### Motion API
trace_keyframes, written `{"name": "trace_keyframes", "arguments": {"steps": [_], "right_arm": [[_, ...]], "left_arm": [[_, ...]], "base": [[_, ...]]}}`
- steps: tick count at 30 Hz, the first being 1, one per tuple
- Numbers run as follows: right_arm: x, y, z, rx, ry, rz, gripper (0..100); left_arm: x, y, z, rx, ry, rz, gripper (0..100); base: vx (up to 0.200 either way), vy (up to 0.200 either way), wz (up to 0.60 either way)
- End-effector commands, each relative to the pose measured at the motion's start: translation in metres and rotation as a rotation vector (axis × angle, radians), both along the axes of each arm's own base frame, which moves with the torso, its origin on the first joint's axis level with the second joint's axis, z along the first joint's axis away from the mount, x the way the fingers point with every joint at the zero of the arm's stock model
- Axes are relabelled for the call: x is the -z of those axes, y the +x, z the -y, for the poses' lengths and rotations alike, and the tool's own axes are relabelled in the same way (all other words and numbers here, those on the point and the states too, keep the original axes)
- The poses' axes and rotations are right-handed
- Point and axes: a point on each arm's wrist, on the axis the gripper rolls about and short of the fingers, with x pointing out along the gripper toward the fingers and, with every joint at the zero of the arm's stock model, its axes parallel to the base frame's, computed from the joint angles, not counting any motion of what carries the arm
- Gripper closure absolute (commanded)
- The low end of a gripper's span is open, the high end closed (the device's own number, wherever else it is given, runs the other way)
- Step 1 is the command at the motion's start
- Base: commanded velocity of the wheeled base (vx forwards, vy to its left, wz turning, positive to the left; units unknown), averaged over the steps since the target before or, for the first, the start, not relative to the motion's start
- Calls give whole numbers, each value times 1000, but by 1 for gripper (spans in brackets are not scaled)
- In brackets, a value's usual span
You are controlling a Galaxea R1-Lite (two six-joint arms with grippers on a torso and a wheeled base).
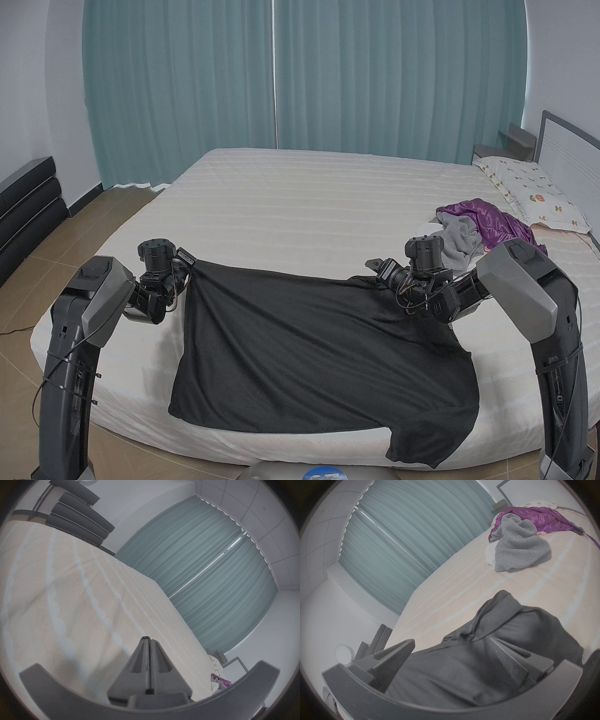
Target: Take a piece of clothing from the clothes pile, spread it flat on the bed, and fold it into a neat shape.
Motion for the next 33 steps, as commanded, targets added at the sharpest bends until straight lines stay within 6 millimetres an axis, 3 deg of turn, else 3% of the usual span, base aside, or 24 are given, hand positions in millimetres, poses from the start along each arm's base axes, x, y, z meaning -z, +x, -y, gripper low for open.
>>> {"name": "trace_keyframes", "arguments": {"steps": [1, 6, 13, 26, 27, 33], "right_arm": [[16, 21, 32, 58, -51, 13, 0], [12, 27, 60, 89, -78, 27, 0], [14, 29, 80, 102, -133, 33, 0], [39, 11, 82, 49, -151, -65, 0], [40, 9, 82, 42, -152, -72, 100], [47, 9, 82, 35, -161, -82, 100]], "left_arm": [[6, 1, -4, -6, -6, -10, 100], [7, 1, -3, -5, -6, -12, 100], [9, 0, -3, -3, -6, -18, 100], [9, 0, -2, 0, -7, -18, 100], [9, 0, -2, 0, -7, -18, 100], [9, 0, -1, 2, -5, -21, 100]], "base": [[0, 0, 0], [0, 0, 0], [0, 0, 0], [0, 0, 0], [0, 0, 0], [0, 0, 0]]}}
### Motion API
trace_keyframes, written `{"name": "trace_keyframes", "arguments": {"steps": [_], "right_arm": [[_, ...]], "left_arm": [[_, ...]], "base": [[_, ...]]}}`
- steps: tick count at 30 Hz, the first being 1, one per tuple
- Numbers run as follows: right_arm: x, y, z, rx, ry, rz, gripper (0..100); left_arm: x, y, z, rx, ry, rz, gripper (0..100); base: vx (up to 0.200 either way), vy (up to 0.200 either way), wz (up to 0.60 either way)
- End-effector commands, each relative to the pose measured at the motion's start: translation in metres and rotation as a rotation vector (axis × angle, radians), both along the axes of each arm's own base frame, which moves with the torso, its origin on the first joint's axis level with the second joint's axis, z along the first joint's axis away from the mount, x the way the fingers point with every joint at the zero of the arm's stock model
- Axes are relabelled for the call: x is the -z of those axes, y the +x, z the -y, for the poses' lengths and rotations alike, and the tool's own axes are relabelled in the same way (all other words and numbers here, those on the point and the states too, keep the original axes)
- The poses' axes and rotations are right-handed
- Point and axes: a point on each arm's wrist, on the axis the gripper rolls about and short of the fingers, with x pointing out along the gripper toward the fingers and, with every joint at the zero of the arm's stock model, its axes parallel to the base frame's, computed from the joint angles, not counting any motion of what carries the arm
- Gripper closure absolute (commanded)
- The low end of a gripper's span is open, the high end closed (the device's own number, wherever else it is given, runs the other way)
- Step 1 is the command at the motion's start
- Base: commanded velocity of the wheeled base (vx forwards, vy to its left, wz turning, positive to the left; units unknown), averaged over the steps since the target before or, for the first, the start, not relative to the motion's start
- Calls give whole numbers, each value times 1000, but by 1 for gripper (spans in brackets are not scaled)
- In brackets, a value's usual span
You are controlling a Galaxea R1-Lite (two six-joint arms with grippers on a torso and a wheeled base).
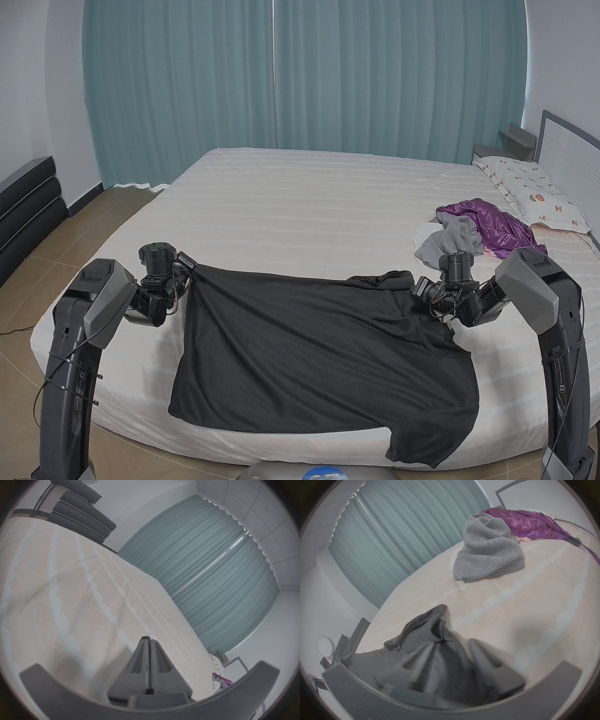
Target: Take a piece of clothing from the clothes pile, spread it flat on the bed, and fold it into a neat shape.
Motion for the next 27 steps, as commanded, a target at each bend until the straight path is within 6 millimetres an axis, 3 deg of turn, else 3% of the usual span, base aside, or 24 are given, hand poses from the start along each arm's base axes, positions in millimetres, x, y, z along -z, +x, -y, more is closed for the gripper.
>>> {"name": "trace_keyframes", "arguments": {"steps": [1, 6, 18, 27], "right_arm": [[1, -1, 0, 0, 1, -3, 100], [-8, 7, 3, 16, 12, 50, 100], [-51, 35, 24, 103, 24, 305, 100], [-49, 49, 30, 134, 21, 368, 100]], "left_arm": [[0, 0, 1, 1, 1, -2, 100], [2, -1, 3, 6, 3, -11, 100], [-8, 2, 8, 28, 46, 15, 100], [-31, 15, 11, 35, 70, 79, 100]], "base": [[0, 0, 0], [0, 0, 0], [0, 0, 0], [0, 0, 0]]}}
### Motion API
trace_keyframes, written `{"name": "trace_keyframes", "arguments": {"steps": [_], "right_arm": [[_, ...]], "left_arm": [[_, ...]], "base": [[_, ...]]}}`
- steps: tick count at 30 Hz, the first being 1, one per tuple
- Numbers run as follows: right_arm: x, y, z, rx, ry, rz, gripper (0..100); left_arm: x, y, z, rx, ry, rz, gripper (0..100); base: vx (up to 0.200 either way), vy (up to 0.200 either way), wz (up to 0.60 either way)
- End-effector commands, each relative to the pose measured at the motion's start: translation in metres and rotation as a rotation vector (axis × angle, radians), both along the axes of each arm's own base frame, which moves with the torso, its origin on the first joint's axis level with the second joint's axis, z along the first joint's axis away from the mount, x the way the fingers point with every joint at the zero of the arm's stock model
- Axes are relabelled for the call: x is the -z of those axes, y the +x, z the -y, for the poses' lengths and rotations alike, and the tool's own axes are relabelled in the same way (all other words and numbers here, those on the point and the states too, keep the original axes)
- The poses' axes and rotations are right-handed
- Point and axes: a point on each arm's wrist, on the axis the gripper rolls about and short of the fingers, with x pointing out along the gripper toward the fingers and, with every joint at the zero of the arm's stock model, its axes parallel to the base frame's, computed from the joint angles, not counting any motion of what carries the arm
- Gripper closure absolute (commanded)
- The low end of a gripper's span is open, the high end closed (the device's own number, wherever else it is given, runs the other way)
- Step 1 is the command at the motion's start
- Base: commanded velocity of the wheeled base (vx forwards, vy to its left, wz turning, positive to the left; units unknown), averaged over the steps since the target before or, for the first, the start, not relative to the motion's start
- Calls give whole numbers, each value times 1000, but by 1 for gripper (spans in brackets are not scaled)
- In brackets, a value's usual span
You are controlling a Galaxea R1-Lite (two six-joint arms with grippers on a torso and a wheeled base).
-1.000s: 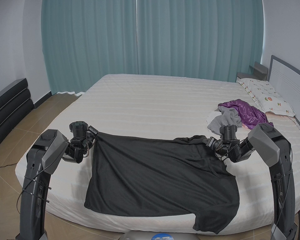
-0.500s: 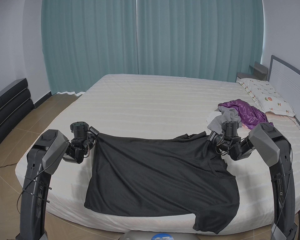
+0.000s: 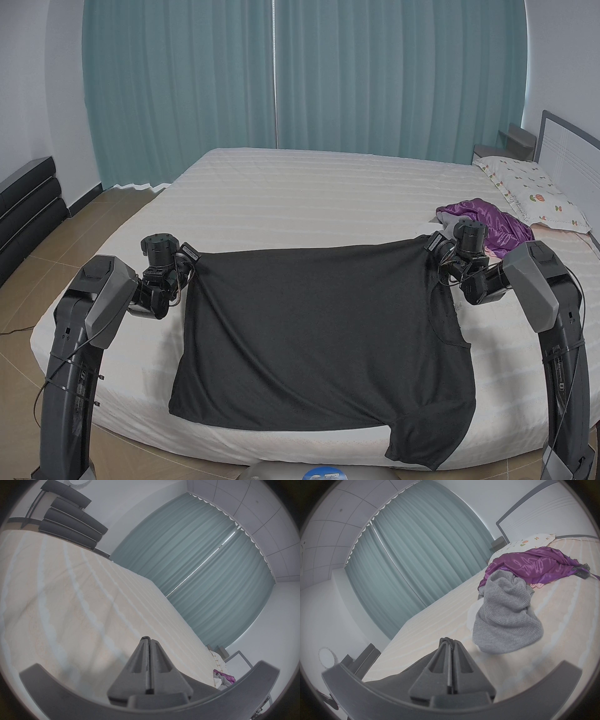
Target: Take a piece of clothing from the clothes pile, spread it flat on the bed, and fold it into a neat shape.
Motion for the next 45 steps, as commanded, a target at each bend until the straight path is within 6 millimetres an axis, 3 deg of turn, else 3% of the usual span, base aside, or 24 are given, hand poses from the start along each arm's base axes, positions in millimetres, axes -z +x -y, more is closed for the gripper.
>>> {"name": "trace_keyframes", "arguments": {"steps": [1, 4, 9, 15, 19, 29, 30, 31, 35, 39, 42, 45], "right_arm": [[11, 5, 5, 13, -4, 0, 100], [13, 10, 9, 44, -12, 19, 100], [11, 20, 12, 85, -17, 69, 100], [25, 20, 9, 77, -30, 45, 100], [42, 20, 6, 71, -46, 17, 100], [60, 18, 1, 61, -50, -22, 100], [60, 18, 1, 59, -50, -25, 0], [61, 18, 1, 59, -51, -30, 0], [62, 17, 0, 58, -51, -30, 0], [42, 8, 4, 60, -46, -24, 0], [14, -10, 12, 53, -31, -6, 0], [-8, -32, 17, 27, -20, -7, 0]], "left_arm": [[-17, 8, 3, 4, 2, 42, 100], [-26, 14, 3, 5, 8, 39, 100], [-20, 21, 4, 4, 22, 37, 100], [-8, 21, 8, 25, 46, 17, 100], [10, 20, 19, 53, 83, -8, 100], [19, 20, 24, 63, 85, -26, 100], [19, 20, 24, 63, 85, -28, 100], [20, 20, 24, 63, 84, -31, 0], [19, 20, 24, 62, 87, -29, 0], [11, 20, 18, 43, 87, -20, 0], [-11, 9, 2, 13, 89, -36, 0], [-35, -14, -13, 12, 79, -74, 0]], "base": [[0, 0, 0], [0, 0, 0], [0, 0, 0], [0, 0, 0], [0, 0, 0], [0, 0, 0], [0, 0, 0], [0, 0, 0], [0, 0, 0], [0, 0, 0], [0, 0, 0], [0, 0, 0]]}}
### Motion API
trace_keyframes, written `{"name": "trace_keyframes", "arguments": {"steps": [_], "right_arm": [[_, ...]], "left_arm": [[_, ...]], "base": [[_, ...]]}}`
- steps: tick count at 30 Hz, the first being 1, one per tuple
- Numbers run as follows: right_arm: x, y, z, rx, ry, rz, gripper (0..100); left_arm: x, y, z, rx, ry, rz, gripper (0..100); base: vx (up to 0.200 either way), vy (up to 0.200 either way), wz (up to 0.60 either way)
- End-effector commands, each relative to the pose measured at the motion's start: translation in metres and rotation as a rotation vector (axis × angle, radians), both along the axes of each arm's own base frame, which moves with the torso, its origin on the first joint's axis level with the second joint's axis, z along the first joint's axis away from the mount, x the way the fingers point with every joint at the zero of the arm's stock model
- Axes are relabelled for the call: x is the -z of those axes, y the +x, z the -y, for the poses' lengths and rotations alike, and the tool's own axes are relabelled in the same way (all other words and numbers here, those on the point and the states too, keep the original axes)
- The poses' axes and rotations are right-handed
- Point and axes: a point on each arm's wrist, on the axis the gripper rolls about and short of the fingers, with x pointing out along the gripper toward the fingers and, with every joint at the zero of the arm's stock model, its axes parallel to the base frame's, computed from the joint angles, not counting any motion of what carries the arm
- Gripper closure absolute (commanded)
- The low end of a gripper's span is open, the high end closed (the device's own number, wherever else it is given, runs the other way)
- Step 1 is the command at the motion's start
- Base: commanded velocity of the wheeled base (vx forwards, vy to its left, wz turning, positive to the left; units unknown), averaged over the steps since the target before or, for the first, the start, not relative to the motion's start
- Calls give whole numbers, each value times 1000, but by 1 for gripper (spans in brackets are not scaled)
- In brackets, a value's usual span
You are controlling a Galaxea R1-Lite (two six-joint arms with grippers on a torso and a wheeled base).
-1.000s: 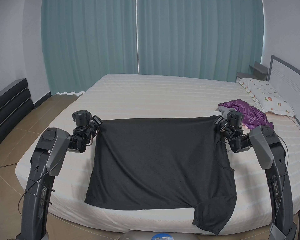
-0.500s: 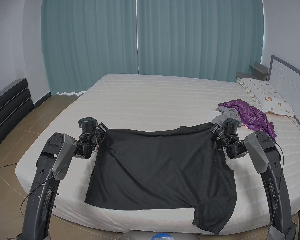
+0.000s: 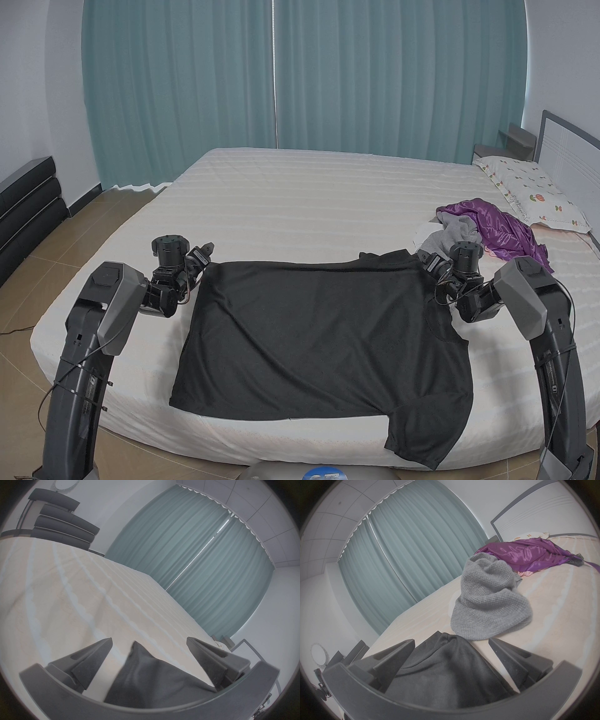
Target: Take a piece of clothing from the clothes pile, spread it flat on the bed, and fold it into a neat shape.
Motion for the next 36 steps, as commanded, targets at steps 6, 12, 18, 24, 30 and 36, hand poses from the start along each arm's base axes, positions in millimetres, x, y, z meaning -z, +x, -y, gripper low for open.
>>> {"name": "trace_keyframes", "arguments": {"steps": [6, 12, 18, 24, 30, 36], "right_arm": [[-88, -109, 8, -121, 91, -48, 0], [-91, -199, 6, -222, 147, -147, 0], [-85, -265, 2, -276, 163, -240, 0], [-69, -309, 5, -271, 210, -343, 0], [-59, -331, 5, -333, 283, -400, 0], [-52, -331, 5, -317, 318, -450, 0]], "left_arm": [[-77, -102, -38, 78, -59, -99, 0], [-85, -190, -31, 163, -102, -173, 0], [-83, -248, -12, 195, -163, -265, 0], [-74, -293, 1, 235, -166, -345, 0], [-65, -310, 5, 237, -201, -415, 0], [-53, -313, 5, 232, -222, -465, 0]], "base": [[0, 0, 0], [0, 0, 0], [0, 0, 0], [0, 0, 0], [0, 0, 0], [0, 0, 0]]}}
